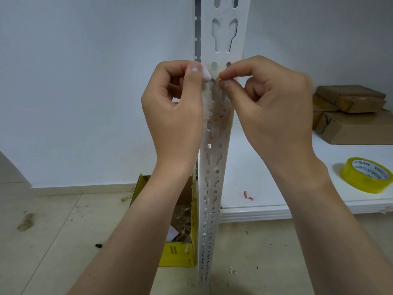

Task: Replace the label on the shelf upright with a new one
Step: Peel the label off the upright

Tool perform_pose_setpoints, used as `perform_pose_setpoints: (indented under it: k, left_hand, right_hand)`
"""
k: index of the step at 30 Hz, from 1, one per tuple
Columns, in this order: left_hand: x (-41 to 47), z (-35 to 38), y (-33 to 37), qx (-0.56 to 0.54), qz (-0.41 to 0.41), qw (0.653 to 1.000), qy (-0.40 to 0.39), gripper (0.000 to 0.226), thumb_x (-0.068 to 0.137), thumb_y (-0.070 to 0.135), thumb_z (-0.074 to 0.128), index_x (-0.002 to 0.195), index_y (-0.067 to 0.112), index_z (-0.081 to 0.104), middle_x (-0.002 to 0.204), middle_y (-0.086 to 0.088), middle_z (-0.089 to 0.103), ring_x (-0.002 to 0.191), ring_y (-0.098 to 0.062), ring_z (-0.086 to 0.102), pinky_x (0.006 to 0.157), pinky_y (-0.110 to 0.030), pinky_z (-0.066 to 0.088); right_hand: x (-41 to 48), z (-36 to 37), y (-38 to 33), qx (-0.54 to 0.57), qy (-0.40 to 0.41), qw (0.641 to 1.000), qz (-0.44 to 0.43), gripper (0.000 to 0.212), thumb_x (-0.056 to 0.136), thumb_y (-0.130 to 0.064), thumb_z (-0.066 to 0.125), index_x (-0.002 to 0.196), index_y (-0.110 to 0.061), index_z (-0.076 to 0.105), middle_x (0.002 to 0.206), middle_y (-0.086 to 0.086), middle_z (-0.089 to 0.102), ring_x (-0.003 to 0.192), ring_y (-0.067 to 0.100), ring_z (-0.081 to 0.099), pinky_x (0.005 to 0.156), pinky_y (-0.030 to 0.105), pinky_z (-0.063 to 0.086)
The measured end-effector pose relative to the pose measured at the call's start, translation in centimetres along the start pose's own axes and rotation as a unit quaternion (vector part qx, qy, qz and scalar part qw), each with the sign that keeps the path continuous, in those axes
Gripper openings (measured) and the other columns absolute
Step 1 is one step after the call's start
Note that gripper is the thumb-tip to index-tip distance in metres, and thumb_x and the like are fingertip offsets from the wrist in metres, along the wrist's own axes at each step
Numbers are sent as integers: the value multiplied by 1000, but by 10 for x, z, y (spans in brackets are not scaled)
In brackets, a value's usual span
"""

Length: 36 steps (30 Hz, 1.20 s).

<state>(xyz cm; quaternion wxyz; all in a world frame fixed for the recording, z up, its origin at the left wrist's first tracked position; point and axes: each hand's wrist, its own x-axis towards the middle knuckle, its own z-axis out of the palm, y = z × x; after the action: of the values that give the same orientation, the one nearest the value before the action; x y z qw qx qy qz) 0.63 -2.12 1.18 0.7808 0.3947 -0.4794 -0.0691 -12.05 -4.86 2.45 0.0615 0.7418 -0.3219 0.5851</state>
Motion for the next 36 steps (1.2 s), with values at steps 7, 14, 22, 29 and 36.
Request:
perform_pose_setpoints:
  k: [7, 14, 22, 29, 36]
  left_hand:
    - [1, -1, 0, -1, -2, 1000, 2, 23, 99, 13, 59, 80, 24, 65, 87, 1, 74, 66, -13, 52, 65, -32, 45]
    - [1, -1, 1, 0, -5, 1000, 4, 23, 99, 12, 59, 80, 23, 65, 86, 3, 73, 66, -11, 54, 65, -31, 47]
    - [1, 0, 0, 2, -6, 1000, 4, 21, 99, 13, 59, 81, 22, 66, 86, 2, 74, 67, -10, 55, 66, -32, 48]
    - [1, -1, -1, 1, -5, 1000, 6, 21, 99, 12, 60, 81, 21, 66, 86, 1, 74, 67, -12, 54, 65, -33, 47]
    - [2, -1, 0, -2, -8, 1000, 11, 20, 99, 13, 60, 81, 21, 66, 86, 2, 74, 67, -9, 54, 66, -31, 47]
  right_hand:
    - [0, 0, 0, -1, 3, 1000, 4, 11, 98, -31, 68, 102, -25, 76, 55, -3, 56, 50, 15, 50, 59, 38, 52]
    - [-1, 1, 0, 4, 7, 1000, 9, 10, 98, -30, 69, 103, -25, 76, 54, -6, 54, 49, 13, 49, 59, 36, 52]
    - [0, 1, -1, 6, 5, 1000, 15, 10, 98, -32, 69, 103, -26, 76, 55, -7, 53, 49, 12, 49, 58, 34, 51]
    - [0, 1, -1, 3, 1, 1000, 16, 12, 98, -33, 68, 105, -27, 76, 58, -4, 59, 51, 14, 51, 60, 37, 53]
    - [1, 2, -2, 3, 6, 1000, 18, 11, 98, -34, 68, 103, -28, 76, 56, -3, 57, 51, 15, 51, 60, 39, 52]
